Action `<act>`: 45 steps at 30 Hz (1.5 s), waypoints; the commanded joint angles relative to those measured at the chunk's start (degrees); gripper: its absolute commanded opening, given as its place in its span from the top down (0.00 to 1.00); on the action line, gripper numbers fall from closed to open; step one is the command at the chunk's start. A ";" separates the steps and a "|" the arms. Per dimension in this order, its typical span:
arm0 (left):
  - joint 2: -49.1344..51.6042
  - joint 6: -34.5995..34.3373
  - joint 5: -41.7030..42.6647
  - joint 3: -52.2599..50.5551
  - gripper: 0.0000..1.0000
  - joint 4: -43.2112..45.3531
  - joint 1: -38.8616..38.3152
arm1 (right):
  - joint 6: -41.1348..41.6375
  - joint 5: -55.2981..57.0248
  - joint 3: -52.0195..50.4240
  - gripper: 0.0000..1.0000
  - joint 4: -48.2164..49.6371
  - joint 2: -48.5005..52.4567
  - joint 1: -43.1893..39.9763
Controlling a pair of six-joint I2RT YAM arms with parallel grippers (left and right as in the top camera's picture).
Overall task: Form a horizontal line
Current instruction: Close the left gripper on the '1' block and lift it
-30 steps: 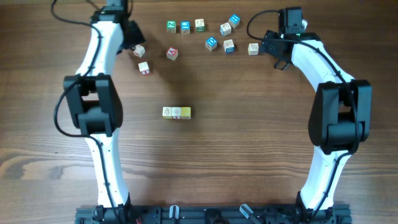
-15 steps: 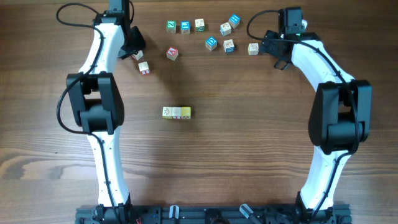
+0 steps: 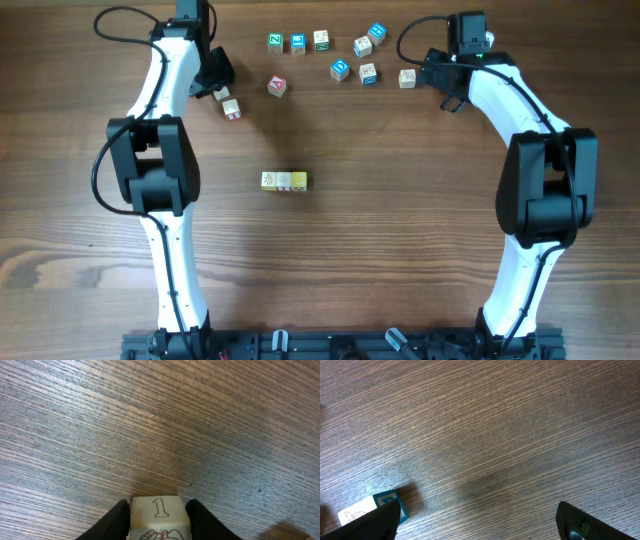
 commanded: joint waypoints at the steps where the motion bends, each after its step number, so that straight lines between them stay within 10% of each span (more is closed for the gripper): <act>1: 0.83 1.18 0.76 0.52 0.73 -0.13 0.00 | -0.68 1.16 -0.48 0.00 0.04 -0.22 0.20; 12: -8.83 2.86 1.18 0.55 0.71 -4.59 3.15 | -0.68 1.16 -0.48 0.00 0.04 -0.22 0.20; 28: -22.99 10.25 6.95 0.39 0.73 -41.35 1.70 | -0.70 1.18 -0.48 0.00 0.07 -0.22 0.20; 38: -34.42 10.16 5.16 -16.09 0.76 -40.63 1.70 | -0.68 1.16 -0.48 0.00 0.04 -0.22 0.20; 45: -38.62 8.68 5.20 -39.21 0.75 -18.47 1.70 | -0.68 1.16 -0.48 0.00 0.04 -0.22 0.20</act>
